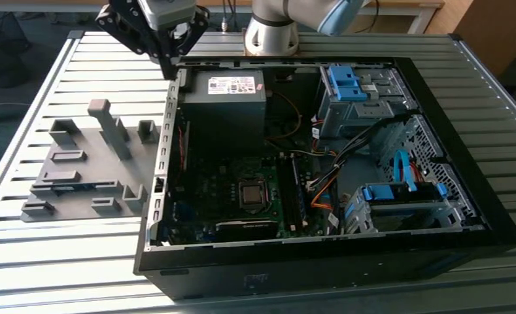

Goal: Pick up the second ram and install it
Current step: 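Reach for the second ram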

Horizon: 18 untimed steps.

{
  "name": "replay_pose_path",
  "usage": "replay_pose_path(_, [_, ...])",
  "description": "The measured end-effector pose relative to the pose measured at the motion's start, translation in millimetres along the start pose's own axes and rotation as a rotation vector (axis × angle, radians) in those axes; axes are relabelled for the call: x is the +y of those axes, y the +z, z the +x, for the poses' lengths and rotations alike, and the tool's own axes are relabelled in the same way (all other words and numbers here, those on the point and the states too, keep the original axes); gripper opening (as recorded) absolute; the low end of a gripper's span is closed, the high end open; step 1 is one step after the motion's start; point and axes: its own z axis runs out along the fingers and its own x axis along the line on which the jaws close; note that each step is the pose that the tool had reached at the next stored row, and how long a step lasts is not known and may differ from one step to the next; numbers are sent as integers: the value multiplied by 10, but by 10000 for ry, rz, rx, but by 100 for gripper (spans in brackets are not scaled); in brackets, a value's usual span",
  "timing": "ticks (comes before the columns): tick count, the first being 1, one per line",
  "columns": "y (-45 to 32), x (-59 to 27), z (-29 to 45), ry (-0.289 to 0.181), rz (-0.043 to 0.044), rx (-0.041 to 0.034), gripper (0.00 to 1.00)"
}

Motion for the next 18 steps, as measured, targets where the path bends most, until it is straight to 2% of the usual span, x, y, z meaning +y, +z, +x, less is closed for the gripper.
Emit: replay_pose_path(18, [-3,-28,68,0,0,0,11])
